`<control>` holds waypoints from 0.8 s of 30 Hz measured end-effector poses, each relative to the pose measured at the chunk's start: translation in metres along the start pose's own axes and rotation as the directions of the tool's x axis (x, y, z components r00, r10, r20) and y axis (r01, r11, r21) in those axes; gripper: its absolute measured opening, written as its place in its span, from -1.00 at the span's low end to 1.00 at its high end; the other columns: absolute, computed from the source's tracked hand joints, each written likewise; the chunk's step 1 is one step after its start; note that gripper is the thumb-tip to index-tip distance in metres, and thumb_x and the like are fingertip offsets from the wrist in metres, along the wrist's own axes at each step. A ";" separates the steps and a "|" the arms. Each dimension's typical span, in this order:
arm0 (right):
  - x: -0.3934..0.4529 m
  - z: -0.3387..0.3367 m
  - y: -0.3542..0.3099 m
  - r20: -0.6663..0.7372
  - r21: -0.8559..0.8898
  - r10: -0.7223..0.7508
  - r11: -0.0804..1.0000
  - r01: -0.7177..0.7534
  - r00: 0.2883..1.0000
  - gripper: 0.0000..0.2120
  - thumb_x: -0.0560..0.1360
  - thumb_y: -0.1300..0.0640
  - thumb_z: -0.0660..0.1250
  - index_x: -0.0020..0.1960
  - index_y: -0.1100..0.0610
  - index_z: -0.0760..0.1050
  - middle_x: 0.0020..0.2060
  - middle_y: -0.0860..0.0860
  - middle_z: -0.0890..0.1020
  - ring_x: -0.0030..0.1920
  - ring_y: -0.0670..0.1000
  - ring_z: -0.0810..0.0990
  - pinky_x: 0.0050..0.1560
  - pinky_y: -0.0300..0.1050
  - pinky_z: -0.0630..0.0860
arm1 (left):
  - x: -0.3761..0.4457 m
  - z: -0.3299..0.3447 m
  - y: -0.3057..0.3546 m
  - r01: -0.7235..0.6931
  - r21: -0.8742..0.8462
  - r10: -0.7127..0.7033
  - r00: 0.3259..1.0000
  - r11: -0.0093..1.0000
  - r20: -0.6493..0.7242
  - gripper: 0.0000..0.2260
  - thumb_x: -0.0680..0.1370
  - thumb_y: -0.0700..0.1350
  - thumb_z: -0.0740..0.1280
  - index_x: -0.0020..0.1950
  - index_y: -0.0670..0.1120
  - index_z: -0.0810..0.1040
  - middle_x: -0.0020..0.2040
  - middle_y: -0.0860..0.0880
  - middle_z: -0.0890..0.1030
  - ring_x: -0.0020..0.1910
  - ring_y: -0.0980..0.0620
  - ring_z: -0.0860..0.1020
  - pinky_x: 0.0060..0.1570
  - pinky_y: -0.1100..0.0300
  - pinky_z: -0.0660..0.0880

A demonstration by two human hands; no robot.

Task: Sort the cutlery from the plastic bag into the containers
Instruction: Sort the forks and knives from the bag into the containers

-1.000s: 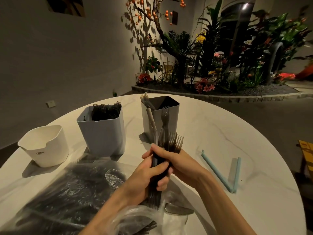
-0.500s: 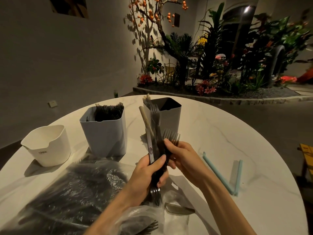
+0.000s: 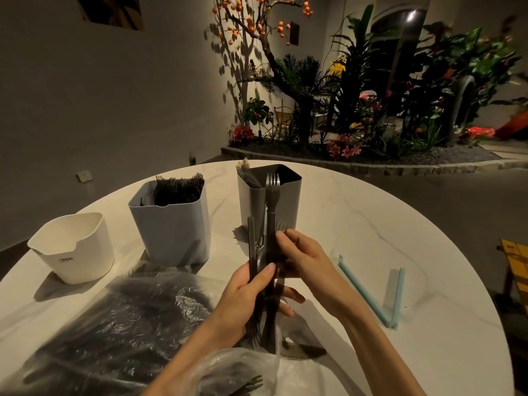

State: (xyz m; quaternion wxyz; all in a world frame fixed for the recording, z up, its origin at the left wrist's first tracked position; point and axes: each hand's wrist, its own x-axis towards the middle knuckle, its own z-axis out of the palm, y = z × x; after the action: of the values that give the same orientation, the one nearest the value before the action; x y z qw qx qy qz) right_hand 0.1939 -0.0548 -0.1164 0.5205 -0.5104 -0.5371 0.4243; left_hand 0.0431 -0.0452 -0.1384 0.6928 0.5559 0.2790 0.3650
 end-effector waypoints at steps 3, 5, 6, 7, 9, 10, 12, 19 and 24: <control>0.002 0.001 0.004 -0.125 -0.029 -0.033 0.999 0.030 0.992 -0.73 0.70 0.05 0.15 0.08 0.22 0.51 -0.08 0.13 0.67 -0.06 -0.01 0.72 -0.09 -0.17 0.66 | 0.001 0.000 -0.002 0.010 -0.010 -0.009 0.999 1.000 0.044 -0.72 0.69 -0.12 0.16 0.35 -0.18 0.45 0.14 -0.20 0.68 -0.02 -0.27 0.69 -0.15 0.01 0.67; 0.005 -0.001 0.003 -0.288 0.071 -0.036 0.996 0.059 0.957 -0.72 0.72 0.08 0.10 0.10 0.22 0.51 -0.06 0.07 0.71 -0.04 -0.06 0.72 -0.03 -0.19 0.65 | 0.001 -0.001 -0.003 0.010 -0.008 -0.009 0.997 1.000 0.078 -0.72 0.70 -0.13 0.14 0.35 -0.21 0.44 0.14 -0.23 0.68 -0.04 -0.29 0.68 -0.16 -0.01 0.67; 0.007 -0.005 0.002 -0.359 0.175 -0.031 0.979 0.100 0.933 -0.71 0.73 0.10 0.07 0.12 0.25 0.49 -0.06 0.09 0.73 -0.03 -0.03 0.73 0.01 -0.16 0.65 | 0.002 -0.001 -0.003 0.012 -0.008 -0.012 0.996 1.000 0.091 -0.72 0.70 -0.14 0.13 0.35 -0.23 0.43 0.13 -0.24 0.68 -0.07 -0.28 0.68 -0.18 0.00 0.66; 0.009 -0.010 -0.001 -0.426 0.288 -0.014 0.946 0.150 0.905 -0.71 0.74 0.12 0.04 0.12 0.27 0.47 -0.09 0.10 0.73 -0.05 0.03 0.74 0.01 -0.11 0.67 | 0.002 -0.002 -0.004 0.017 -0.010 -0.016 0.995 1.000 0.098 -0.73 0.70 -0.15 0.13 0.34 -0.24 0.42 0.10 -0.25 0.68 -0.13 -0.25 0.67 -0.22 0.02 0.65; 0.010 -0.021 -0.006 -0.552 0.430 0.046 0.871 0.237 0.832 -0.73 0.74 0.14 0.02 0.09 0.25 0.44 -0.25 0.10 0.66 -0.24 0.05 0.72 -0.15 -0.08 0.68 | 0.003 -0.004 -0.007 0.026 -0.004 -0.026 0.996 1.000 0.086 -0.74 0.70 -0.16 0.14 0.33 -0.23 0.44 0.01 -0.23 0.68 -0.25 -0.15 0.63 -0.29 0.07 0.60; 0.009 -0.027 -0.008 -0.595 0.465 0.078 0.845 0.264 0.800 -0.74 0.74 0.13 0.02 0.07 0.22 0.43 -0.31 0.07 0.58 -0.36 0.00 0.63 -0.27 -0.12 0.64 | 0.004 -0.005 -0.008 0.028 0.011 -0.028 0.997 1.000 0.073 -0.75 0.69 -0.17 0.16 0.32 -0.23 0.45 -0.06 -0.20 0.66 -0.31 -0.10 0.59 -0.33 0.10 0.56; 0.009 -0.035 -0.007 -0.602 0.533 0.128 0.800 0.277 0.789 -0.75 0.75 0.11 0.03 0.05 0.18 0.43 -0.37 0.02 0.41 -0.48 -0.09 0.37 -0.48 -0.25 0.42 | 0.004 -0.006 -0.010 0.027 0.027 -0.029 0.998 0.999 0.051 -0.76 0.68 -0.19 0.19 0.31 -0.24 0.45 -0.19 -0.15 0.59 -0.41 -0.02 0.49 -0.41 0.15 0.47; 0.008 -0.026 -0.005 -0.356 0.412 0.126 0.910 0.035 0.926 -0.65 0.50 -0.13 0.43 0.04 0.15 0.52 -0.45 -0.05 0.29 -0.48 -0.10 0.21 -0.51 -0.27 0.22 | 0.004 -0.004 -0.010 0.053 0.047 -0.058 0.993 0.997 0.104 -0.79 0.67 -0.20 0.20 0.27 -0.26 0.43 -0.20 -0.16 0.54 -0.44 0.02 0.41 -0.46 0.21 0.41; 0.005 -0.028 -0.003 -0.491 0.380 0.119 0.921 0.089 0.863 -0.75 0.54 0.07 0.45 0.02 0.28 0.61 -0.47 -0.03 0.34 -0.48 -0.09 0.24 -0.49 -0.25 0.23 | 0.003 -0.004 -0.011 0.063 0.071 -0.072 0.990 0.995 0.120 -0.80 0.68 -0.18 0.19 0.23 -0.27 0.43 -0.20 -0.16 0.64 -0.47 0.05 0.42 -0.46 0.22 0.43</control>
State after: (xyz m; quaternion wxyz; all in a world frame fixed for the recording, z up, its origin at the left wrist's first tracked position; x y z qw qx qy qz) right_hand 0.2220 -0.0527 -0.1099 0.7303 -0.4936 -0.2828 0.3782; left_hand 0.0443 -0.0415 -0.1497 0.7013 0.5905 0.2668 0.2971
